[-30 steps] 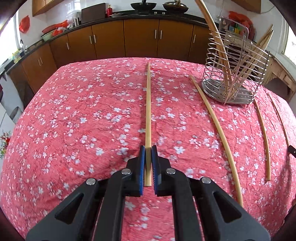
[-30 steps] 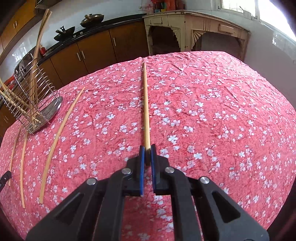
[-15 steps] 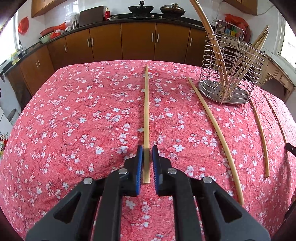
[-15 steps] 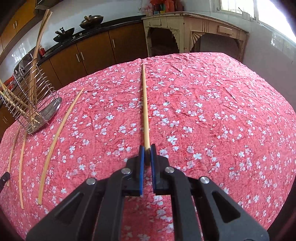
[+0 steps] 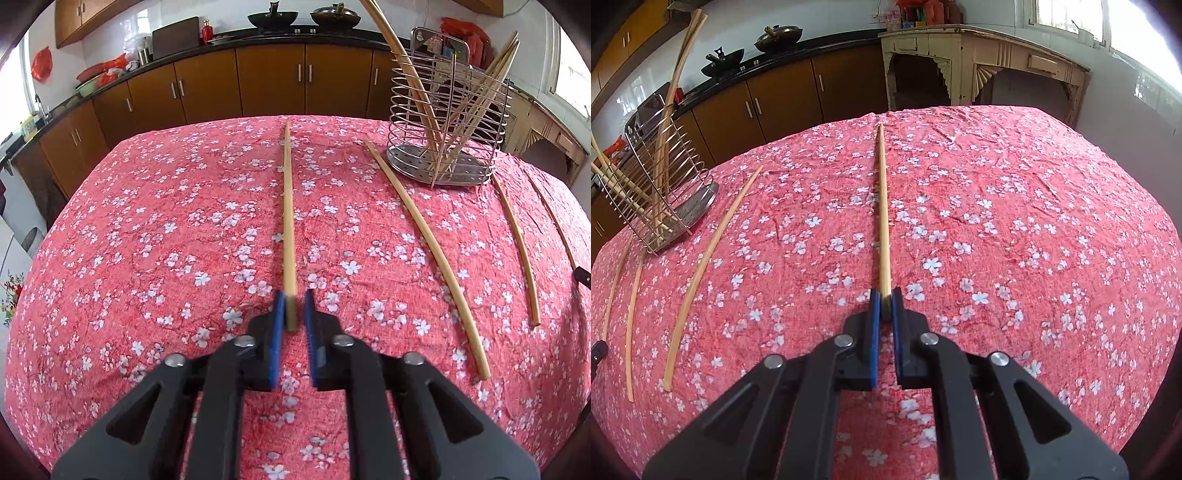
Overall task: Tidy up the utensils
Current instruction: 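Lift both held chopsticks up over the wire holder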
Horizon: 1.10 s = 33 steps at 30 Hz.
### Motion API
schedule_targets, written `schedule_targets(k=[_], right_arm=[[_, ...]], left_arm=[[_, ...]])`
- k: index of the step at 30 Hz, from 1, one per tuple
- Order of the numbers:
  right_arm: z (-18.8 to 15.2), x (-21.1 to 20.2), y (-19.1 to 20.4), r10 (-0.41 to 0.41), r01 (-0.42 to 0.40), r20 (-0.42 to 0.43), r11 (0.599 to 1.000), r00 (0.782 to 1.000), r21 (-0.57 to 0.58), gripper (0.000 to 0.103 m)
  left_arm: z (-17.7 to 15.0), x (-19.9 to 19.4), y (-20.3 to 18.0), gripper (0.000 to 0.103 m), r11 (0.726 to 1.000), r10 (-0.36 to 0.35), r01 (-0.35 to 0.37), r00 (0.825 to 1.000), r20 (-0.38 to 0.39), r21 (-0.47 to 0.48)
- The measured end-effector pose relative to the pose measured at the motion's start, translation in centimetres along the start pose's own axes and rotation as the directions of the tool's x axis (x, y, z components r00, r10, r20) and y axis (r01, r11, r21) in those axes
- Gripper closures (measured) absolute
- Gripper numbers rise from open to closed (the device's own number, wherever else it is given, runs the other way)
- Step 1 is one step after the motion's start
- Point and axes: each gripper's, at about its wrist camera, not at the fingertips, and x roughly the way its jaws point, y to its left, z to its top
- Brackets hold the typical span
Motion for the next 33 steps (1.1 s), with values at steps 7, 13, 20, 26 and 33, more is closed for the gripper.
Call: schedule_targets(k=[7,13,20,26,33], right_arm=[[0.2,-3.0,-0.2,-0.018,0.021,0.105,0.999,0.994,-0.028,0.096],[1.0,-7.3,0.2,-0.022,0.037,0.250,0.998,0.968,-0.058,0.096],[2.0,-11.0,0.3,-0.023,0.058,0.376,0.995,0.926,-0.084,0.096],[2.8,-13.5,0.9,-0.012,0.070,0.466,0.992,0.885,-0.108,0.096],[3.7,-16.6,1.3,0.025,0.050,0.548,0.991,0.836,-0.122,0.096]], left_arm=[[-0.1,-1.7,1.9,0.096,1.000,-0.005,0.005,0.999,0.042,-0.012],[0.7,-5.2,3.0,0.096,1.000,0.004,-0.002,0.986,0.167,-0.010],[2.2,-9.8,3.9,0.096,0.999,0.031,-0.022,0.939,0.343,-0.030],[3.5,-13.1,4.5,0.096,0.998,0.061,-0.043,0.881,0.470,-0.049],[4.5,-15.5,4.8,0.096,0.997,0.077,-0.052,0.831,0.551,-0.060]])
